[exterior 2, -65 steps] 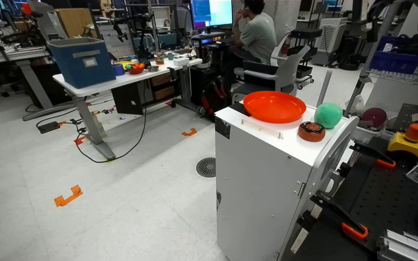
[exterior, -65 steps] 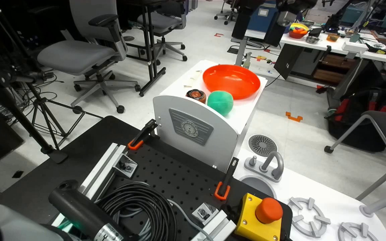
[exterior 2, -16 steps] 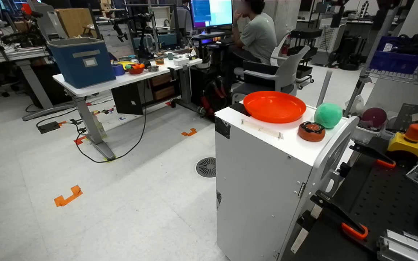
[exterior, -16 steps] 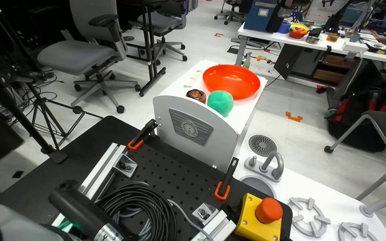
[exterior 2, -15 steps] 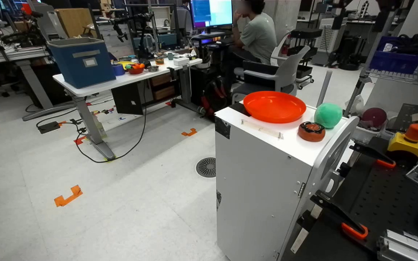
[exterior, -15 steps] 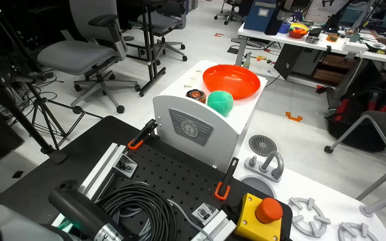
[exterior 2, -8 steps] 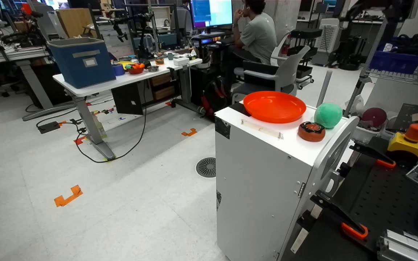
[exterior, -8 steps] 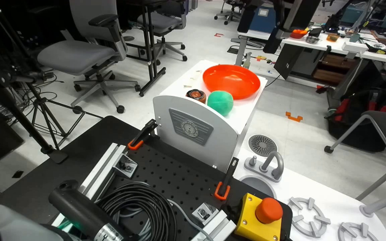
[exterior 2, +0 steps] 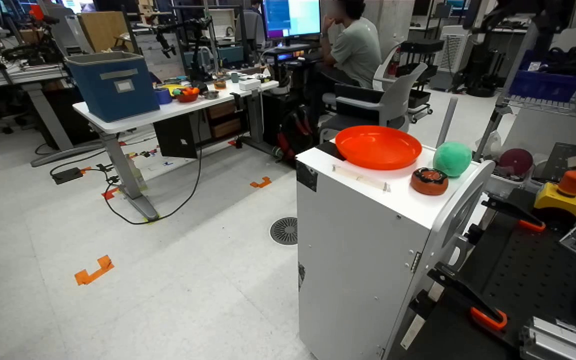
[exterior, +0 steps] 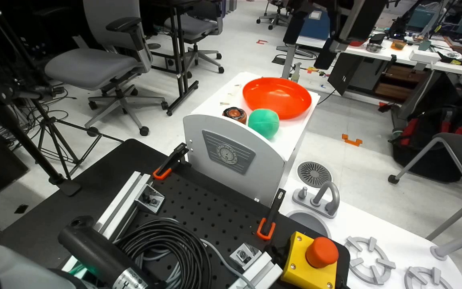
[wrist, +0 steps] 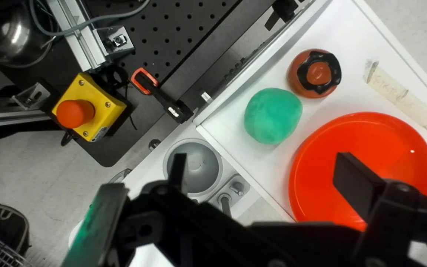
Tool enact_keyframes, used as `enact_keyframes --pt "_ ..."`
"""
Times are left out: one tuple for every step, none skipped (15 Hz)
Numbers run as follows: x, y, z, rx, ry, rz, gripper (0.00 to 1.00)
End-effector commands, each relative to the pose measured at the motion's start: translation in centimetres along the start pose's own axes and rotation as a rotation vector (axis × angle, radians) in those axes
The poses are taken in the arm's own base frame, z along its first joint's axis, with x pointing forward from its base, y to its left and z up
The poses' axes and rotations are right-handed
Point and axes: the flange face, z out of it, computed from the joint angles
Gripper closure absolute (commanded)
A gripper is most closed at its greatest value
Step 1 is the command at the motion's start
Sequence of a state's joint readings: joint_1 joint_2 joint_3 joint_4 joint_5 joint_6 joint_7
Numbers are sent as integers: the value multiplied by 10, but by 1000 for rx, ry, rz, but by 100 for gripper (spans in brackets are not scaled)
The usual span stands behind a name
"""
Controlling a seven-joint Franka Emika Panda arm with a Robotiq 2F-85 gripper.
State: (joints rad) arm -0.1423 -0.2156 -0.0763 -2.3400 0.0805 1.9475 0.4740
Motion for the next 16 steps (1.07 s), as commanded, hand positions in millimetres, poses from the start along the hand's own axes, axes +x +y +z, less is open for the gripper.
enact_keyframes --pt "7 8 10 -16 -57 -7 0" --pt "9 8 16 -18 -71 -7 0" --pt "11 10 24 -19 -91 -9 0" --pt "14 10 30 -17 -105 -11 0" --pt "16 11 35 -19 -116 -13 0" --pt "18 11 39 -23 -126 -17 0" --pt "20 11 41 -30 -131 -20 0" --pt "21 11 42 -38 -136 -21 0" --pt "22 10 43 -42 -137 -23 0" --pt "23 9 43 -44 -139 -25 0" --pt "23 9 41 -45 -137 -28 0" --pt "23 9 39 -50 -139 -36 0" --pt "22 9 36 -54 -141 -48 0" --pt "22 8 34 -56 -144 -58 0" --pt "21 8 31 -56 -147 -70 0" --pt "21 7 28 -56 -149 -78 0"
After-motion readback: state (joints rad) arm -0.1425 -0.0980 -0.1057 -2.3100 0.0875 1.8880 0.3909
